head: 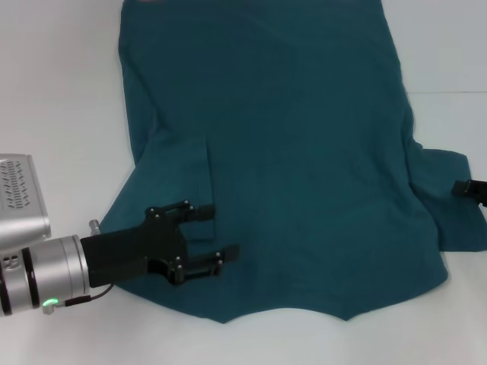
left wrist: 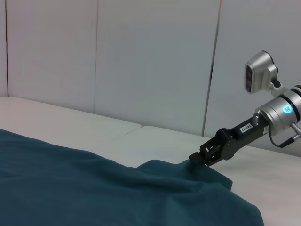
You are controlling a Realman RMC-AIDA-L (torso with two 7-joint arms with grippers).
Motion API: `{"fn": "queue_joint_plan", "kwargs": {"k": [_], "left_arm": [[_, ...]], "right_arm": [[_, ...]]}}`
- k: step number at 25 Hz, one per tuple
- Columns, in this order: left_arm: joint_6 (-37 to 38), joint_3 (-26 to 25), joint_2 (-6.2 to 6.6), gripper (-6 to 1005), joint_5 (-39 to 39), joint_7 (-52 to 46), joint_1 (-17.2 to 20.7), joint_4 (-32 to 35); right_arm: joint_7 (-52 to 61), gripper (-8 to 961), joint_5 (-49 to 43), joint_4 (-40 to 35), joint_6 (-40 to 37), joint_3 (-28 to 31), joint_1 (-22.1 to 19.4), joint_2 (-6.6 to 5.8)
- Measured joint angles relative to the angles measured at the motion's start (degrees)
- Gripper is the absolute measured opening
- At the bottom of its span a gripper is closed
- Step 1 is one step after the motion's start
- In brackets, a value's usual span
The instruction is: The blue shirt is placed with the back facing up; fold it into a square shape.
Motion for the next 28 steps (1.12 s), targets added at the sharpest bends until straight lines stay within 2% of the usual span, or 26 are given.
{"fn": "queue_joint_plan", "kwargs": {"k": [6,11,17,22,28], "left_arm": [[0.0,0.0,0.0,770,0.0,0.0,0.0,0.1],[0.0,0.0,0.0,769,0.0,0.0,0.0,0.1],[0.0,-0.3,0.0,769,0.0,0.0,-0.2,0.0],[-0.2,-0.3,0.0,770,0.0,0.0,-0.4,0.0],[-0.3,-0.3,0.0,770,-0.2,-0.2,-0.4,0.0]], "right_arm": [[-0.6,321,0.3,0.4,0.0,0.3,0.0,0.09],[-2.8,169,0.8,1.3,0.1,2.8,-0.1,0.28],[-8.8,0,6.0,4.4,0.9,4.8,-0.6,0.3],[-11.6,2,8.6,5.1,3.7,6.1,-0.5,0.08],[-12.9,5,9.2,4.7,6.7,6.0,1.0,-0.97]]}}
